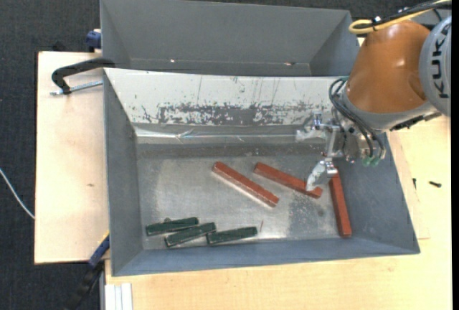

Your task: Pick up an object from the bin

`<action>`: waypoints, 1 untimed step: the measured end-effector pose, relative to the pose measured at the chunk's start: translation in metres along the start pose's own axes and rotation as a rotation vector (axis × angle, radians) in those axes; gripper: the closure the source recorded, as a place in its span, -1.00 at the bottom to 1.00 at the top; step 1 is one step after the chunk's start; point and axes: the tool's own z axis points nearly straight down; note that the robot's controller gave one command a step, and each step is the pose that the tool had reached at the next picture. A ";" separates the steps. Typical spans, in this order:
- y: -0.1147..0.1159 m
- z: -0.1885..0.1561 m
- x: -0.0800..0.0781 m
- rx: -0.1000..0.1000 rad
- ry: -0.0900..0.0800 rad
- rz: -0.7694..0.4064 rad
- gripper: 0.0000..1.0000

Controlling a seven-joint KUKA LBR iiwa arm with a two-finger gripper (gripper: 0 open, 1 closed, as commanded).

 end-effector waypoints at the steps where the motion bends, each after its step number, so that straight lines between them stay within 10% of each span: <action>1: 0.000 -0.068 0.004 0.000 -0.001 0.014 -1.00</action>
Offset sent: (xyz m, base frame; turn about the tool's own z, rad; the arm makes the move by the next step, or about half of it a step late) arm -0.0389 0.0360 -0.0899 -0.0692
